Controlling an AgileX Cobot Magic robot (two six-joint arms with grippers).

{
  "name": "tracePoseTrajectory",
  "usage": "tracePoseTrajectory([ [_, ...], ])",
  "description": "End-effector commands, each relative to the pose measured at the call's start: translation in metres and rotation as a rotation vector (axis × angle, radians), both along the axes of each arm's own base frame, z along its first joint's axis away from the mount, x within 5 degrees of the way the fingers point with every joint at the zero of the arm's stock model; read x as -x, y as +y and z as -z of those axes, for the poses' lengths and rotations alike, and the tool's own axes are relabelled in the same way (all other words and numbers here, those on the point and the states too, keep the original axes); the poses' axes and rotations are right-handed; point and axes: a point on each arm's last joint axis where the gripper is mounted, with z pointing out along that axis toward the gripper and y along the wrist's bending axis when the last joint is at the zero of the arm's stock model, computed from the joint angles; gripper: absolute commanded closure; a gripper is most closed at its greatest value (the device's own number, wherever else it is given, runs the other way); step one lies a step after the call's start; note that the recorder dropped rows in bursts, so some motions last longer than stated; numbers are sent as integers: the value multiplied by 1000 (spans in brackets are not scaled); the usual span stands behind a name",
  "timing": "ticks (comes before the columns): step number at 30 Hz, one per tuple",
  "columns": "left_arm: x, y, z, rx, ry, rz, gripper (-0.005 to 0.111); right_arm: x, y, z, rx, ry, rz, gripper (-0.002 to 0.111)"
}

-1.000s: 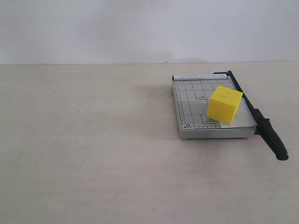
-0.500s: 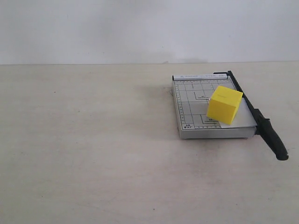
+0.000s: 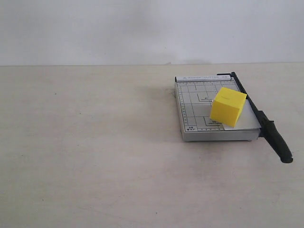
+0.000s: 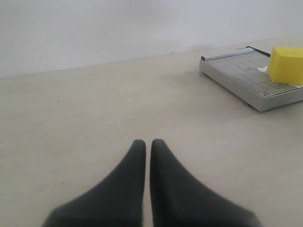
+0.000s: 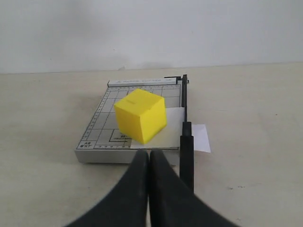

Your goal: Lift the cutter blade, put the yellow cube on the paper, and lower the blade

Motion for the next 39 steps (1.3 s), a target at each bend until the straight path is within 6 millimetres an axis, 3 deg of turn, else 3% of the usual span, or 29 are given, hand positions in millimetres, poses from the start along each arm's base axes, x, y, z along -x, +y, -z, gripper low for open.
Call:
tracePoseTrajectory([
  [1, 0, 0, 0, 2, -12, 7, 102, 5, -3, 18, 35, -91, 19, 108],
  [3, 0, 0, 0, 2, -12, 7, 102, 6, -4, 25, 54, -114, 25, 108],
  [39, 0, 0, 0, 2, -12, 7, 102, 8, -5, 23, 24, -148, 37, 108],
])
